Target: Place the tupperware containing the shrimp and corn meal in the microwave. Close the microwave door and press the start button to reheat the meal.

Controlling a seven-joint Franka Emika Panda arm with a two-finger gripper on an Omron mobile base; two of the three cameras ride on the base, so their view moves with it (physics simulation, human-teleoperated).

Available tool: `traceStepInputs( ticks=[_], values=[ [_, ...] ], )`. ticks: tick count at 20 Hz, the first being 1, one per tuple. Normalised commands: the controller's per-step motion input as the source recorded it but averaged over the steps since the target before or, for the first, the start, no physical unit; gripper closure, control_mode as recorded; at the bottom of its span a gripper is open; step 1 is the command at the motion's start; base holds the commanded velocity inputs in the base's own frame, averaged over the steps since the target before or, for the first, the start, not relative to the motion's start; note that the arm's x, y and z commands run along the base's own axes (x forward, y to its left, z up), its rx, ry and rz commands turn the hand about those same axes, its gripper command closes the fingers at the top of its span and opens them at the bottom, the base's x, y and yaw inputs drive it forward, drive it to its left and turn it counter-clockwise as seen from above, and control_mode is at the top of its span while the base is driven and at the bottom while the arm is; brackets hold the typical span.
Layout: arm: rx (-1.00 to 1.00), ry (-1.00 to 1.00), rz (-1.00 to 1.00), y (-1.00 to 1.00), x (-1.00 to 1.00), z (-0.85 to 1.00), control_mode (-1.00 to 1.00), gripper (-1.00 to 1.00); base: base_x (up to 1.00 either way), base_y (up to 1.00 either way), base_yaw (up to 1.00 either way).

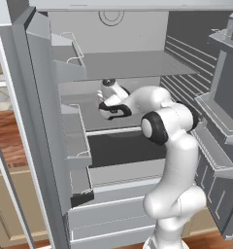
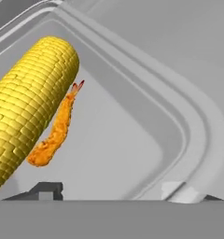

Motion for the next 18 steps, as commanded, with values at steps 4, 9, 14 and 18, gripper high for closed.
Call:
traceStepInputs(
  ticks=[4, 9, 14, 18],
  values=[
    [0.0, -0.03, -0.12, 0.0, 0.0, -0.39, -1.0, 1.0, 0.0, 0.0, 0.0],
    [0.0, -0.09, -0.11, 0.0, -0.41, -0.72, -1.0, 1.0, 0.0, 0.0, 0.0],
    [0.0, -0.09, -0.06, 0.05, -0.94, -0.41, -1.0, 1.0, 0.0, 0.0, 0.0],
    [0.0, 0.0, -0.04, 0.08, -1.0, 0.13, -1.0, 1.0, 0.0, 0.0, 0.0]
  ],
)
